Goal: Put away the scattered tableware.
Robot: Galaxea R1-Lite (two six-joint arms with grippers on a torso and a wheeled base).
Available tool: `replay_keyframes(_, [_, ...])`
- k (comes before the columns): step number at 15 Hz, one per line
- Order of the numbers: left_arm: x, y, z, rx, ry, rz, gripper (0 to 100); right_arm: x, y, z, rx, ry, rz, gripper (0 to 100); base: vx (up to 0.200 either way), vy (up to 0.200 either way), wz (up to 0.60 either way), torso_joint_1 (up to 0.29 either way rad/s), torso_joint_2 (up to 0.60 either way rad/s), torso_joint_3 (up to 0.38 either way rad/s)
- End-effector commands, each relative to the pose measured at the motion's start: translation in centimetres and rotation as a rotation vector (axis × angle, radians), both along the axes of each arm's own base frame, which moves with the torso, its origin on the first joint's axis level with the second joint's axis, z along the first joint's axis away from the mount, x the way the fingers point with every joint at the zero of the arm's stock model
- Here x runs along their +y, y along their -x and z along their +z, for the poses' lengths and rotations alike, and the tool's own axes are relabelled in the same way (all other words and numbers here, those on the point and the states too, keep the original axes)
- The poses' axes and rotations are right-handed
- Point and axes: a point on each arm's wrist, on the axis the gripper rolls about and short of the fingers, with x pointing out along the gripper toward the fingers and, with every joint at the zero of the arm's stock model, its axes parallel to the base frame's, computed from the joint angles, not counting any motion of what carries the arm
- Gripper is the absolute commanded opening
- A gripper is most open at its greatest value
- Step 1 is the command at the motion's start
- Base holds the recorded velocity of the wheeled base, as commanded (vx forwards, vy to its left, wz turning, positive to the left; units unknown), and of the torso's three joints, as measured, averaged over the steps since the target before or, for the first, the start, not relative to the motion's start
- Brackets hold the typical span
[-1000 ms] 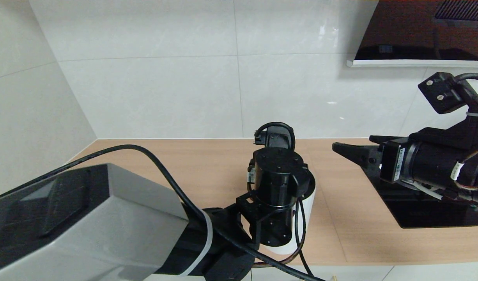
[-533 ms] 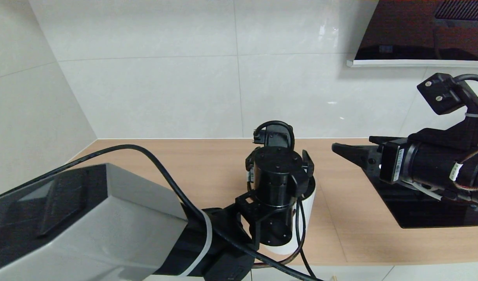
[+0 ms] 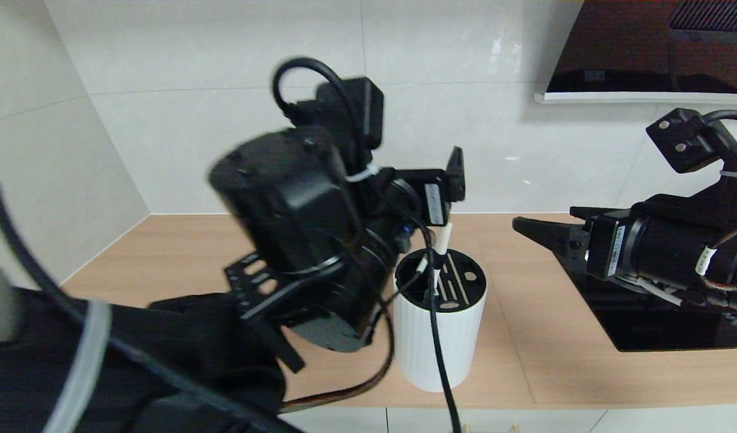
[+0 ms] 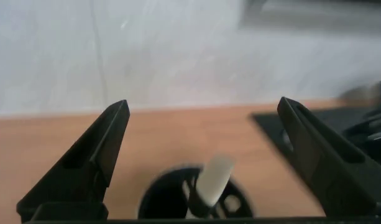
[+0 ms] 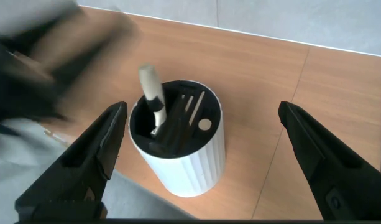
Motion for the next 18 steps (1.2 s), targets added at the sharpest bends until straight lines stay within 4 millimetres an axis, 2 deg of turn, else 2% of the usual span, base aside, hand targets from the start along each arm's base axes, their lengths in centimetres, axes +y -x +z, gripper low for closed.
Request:
replay_keyframes(1, [8.2, 2.5, 5.3, -0.142, 0.058, 0.008, 100, -0.5, -0.3, 0.1, -0.015, 0.002, -0.028, 100, 0.0, 0.0, 0.0, 0.0, 0.0, 0.0])
replay_keyframes(3, [12.2, 3.9, 6.1, -0.173, 0.068, 0.06, 100, -1.9, -0.4, 0.9, -0.087, -0.006, -0.081, 100, 0.0, 0.0, 0.0, 0.0, 0.0, 0.0])
replay_keyframes(4, [14.2, 4.8, 5.7, -0.172, 0.062, 0.103, 100, -3.0, 0.0, 1.4, -0.134, -0.034, -0.122, 100, 0.0, 0.0, 0.0, 0.0, 0.0, 0.0])
replay_keyframes(6, [18.4, 7.1, 4.0, -0.148, 0.027, 0.205, 100, -6.3, 0.9, 1.1, -0.208, -0.063, -0.252, 100, 0.0, 0.0, 0.0, 0.0, 0.0, 0.0])
replay_keyframes(8, [21.7, 10.2, 2.2, -0.097, -0.019, 0.281, 100, -9.0, 2.7, 0.4, -0.252, -0.068, -0.367, 100, 0.0, 0.0, 0.0, 0.0, 0.0, 0.0])
replay_keyframes(10, [23.6, 13.8, 0.0, -0.042, -0.07, 0.26, 100, -10.9, 5.5, 0.0, -0.301, -0.077, -0.445, 100, 0.0, 0.0, 0.0, 0.0, 0.0, 0.0])
replay_keyframes(11, [24.9, 16.5, -1.3, -0.023, -0.095, 0.215, 100, -11.7, 8.0, -0.4, -0.342, -0.086, -0.481, 100, 0.0, 0.0, 0.0, 0.0, 0.0, 0.0])
replay_keyframes(14, [27.5, 21.6, -3.7, 0.008, -0.131, 0.264, 100, -12.6, 14.7, -2.0, -0.431, -0.113, -0.496, 100, 0.0, 0.0, 0.0, 0.0, 0.0, 0.0])
replay_keyframes(15, [27.8, 22.4, -4.0, -0.005, -0.128, 0.263, 100, -12.7, 15.9, -2.4, -0.437, -0.114, -0.493, 100, 0.0, 0.0, 0.0, 0.0, 0.0, 0.0])
replay_keyframes(16, [28.1, 23.9, -4.8, -0.025, -0.125, 0.296, 100, -13.0, 19.2, -3.1, -0.442, -0.115, -0.487, 100, 0.0, 0.0, 0.0, 0.0, 0.0, 0.0])
replay_keyframes(17, [28.1, 24.3, -5.0, -0.03, -0.124, 0.315, 100, -13.1, 20.2, -3.3, -0.439, -0.114, -0.484, 100, 0.0, 0.0, 0.0, 0.0, 0.0, 0.0])
replay_keyframes(18, [28.3, 25.4, -5.7, -0.048, -0.118, 0.349, 100, -13.3, 22.3, -4.3, -0.413, -0.104, -0.475, 100, 0.0, 0.0, 0.0, 0.0, 0.0, 0.0])
